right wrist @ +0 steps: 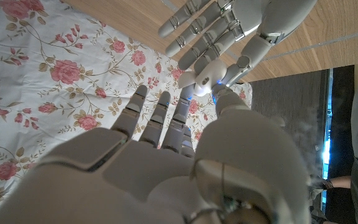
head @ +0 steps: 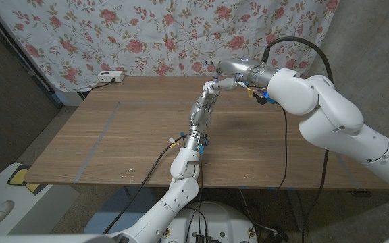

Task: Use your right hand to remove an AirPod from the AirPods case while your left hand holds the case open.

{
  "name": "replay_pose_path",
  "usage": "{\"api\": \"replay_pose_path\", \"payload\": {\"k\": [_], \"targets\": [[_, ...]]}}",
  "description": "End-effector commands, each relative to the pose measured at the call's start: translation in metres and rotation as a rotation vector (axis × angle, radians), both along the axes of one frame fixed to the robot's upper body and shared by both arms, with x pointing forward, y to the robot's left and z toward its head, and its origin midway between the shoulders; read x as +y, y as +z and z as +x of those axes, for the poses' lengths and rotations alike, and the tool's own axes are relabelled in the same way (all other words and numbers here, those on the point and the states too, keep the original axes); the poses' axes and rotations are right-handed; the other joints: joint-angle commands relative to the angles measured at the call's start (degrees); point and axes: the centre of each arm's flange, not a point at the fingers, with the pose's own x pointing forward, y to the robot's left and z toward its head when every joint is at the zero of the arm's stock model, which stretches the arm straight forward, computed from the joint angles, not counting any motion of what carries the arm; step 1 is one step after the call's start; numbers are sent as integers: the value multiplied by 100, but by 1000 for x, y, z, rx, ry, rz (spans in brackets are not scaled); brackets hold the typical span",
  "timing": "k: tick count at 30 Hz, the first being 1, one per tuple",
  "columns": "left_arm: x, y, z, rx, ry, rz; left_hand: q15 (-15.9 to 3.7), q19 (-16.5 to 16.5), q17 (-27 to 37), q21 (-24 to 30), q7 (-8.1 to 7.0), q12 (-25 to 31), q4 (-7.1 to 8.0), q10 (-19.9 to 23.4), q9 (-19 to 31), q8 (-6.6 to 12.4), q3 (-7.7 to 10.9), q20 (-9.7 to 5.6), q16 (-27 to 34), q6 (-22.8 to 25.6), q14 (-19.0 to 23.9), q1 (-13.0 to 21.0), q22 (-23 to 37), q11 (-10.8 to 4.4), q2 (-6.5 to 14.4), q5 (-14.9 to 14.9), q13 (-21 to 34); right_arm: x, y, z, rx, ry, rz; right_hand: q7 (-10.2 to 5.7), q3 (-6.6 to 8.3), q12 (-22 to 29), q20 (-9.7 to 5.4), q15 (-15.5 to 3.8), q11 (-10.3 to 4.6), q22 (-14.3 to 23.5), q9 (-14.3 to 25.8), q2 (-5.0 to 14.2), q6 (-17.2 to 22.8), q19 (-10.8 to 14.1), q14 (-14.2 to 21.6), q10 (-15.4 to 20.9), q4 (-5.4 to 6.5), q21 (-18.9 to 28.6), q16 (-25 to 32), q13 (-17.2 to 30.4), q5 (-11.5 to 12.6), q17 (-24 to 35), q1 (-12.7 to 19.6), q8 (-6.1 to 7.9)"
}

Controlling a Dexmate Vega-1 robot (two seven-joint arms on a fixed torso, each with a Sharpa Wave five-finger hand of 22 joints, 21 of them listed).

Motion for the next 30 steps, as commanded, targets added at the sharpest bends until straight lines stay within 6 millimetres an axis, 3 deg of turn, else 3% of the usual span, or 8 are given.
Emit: {"api": "replay_pose_path", "payload": {"k": [1, 12, 30], "targets": [[0, 0, -1, 0, 2, 1, -98, -12, 22, 18, -198, -5, 21, 51, 1, 15, 10, -9, -11, 206, 54, 94, 26, -11, 85, 25, 31, -3, 0, 0, 7, 3, 25, -9, -15, 138, -59, -386, -80, 8, 18, 12, 79, 56, 91, 131, -11, 37, 62, 122, -56, 63, 82, 37], [-3, 0, -2, 2, -7, 7, -96, -16, 22, 17, -209, -7, 34, 53, -1, 7, 2, -3, -11, 194, 51, 112, 26, -11, 86, 23, 39, -3, 2, -2, 10, -2, 18, -37, 23, 284, -101, -402, -121, 10, 21, 99, 150, 100, 94, 88, -9, 52, 105, 294, -109, 151, 199, 42], [-3, -2, -2, 5, -12, 14, -82, -41, 23, 8, -209, -12, 59, 52, -11, 3, -14, -1, -16, 208, 33, 133, 24, -12, 87, 20, 52, -6, 5, -3, 23, -3, 27, -9, 232, 598, -168, -462, -173, 14, 30, 300, 300, 166, 117, 64, 147, 73, 263, 624, -158, 428, 372, 42]]}}
